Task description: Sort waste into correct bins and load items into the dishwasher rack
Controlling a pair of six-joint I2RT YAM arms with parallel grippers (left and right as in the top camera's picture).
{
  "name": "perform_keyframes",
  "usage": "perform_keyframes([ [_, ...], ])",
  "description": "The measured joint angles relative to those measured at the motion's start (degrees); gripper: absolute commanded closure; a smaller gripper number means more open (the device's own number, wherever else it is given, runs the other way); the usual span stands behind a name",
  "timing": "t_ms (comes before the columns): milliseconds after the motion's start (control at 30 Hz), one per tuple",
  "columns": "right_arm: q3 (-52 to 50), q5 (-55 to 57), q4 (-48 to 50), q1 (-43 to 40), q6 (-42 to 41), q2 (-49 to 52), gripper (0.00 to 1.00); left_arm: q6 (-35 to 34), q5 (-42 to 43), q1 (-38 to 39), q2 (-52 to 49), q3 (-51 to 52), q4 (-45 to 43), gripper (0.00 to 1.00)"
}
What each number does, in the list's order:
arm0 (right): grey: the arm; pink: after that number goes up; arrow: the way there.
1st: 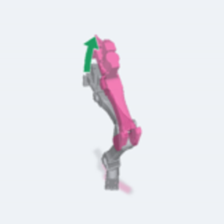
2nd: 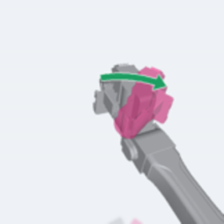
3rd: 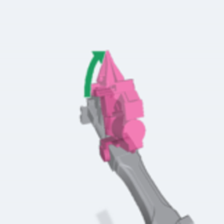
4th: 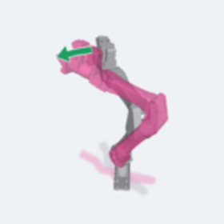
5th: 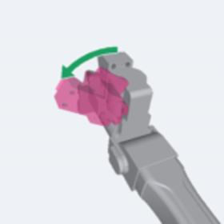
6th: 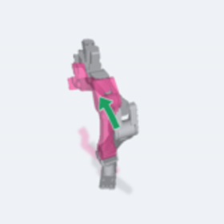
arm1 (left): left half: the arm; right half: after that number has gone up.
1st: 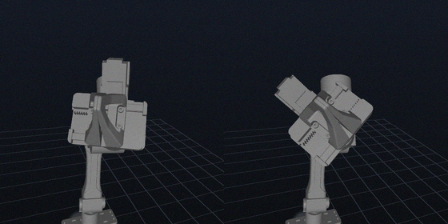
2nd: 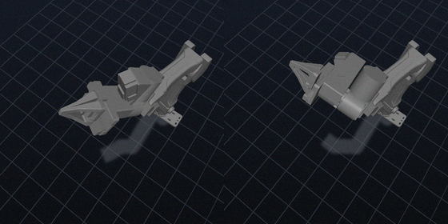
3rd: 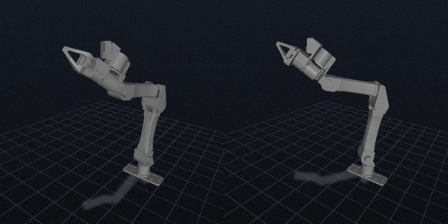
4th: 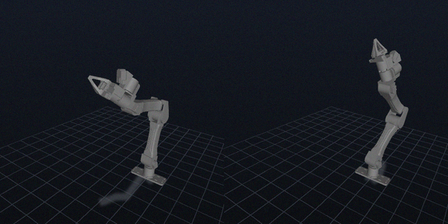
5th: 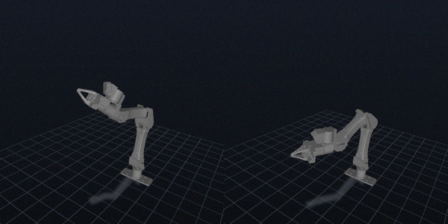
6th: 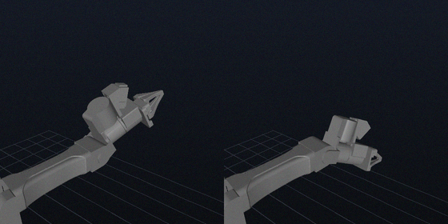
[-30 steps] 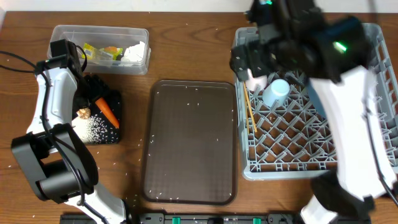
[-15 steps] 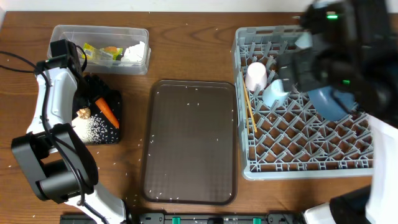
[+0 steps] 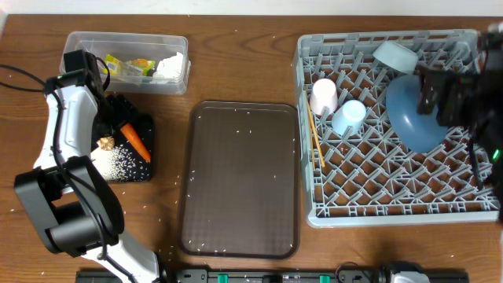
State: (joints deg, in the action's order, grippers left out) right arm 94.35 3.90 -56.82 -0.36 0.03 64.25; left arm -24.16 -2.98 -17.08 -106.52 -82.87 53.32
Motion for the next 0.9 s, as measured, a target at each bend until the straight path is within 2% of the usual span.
perform_keyframes([
  [67,-13.7,-0.4,12.5,-1.3,0.7,-7.1,0.01,0.0,0.0,0.0,0.0,0.0,0.0,0.02],
  [200,-37.5,-1.5,30.2,-2.8,1.4,-18.3,0.01,0.0,0.0,0.0,0.0,0.0,0.0,0.02],
  [333,-60.2,-3.7,44.0,-2.8,1.9,-29.2,0.01,0.0,0.0,0.0,0.0,0.0,0.0,0.02],
  [433,-73.5,-5.1,50.3,-2.8,1.9,-37.7,0.01,0.0,0.0,0.0,0.0,0.0,0.0,0.02],
  [600,-85.7,-7.3,52.0,-2.8,1.9,-49.0,0.01,0.0,0.0,0.0,0.0,0.0,0.0,0.02],
  [900,-93.4,-8.6,52.7,-2.7,1.9,-58.9,0.01,0.0,0.0,0.0,0.0,0.0,0.0,0.02],
])
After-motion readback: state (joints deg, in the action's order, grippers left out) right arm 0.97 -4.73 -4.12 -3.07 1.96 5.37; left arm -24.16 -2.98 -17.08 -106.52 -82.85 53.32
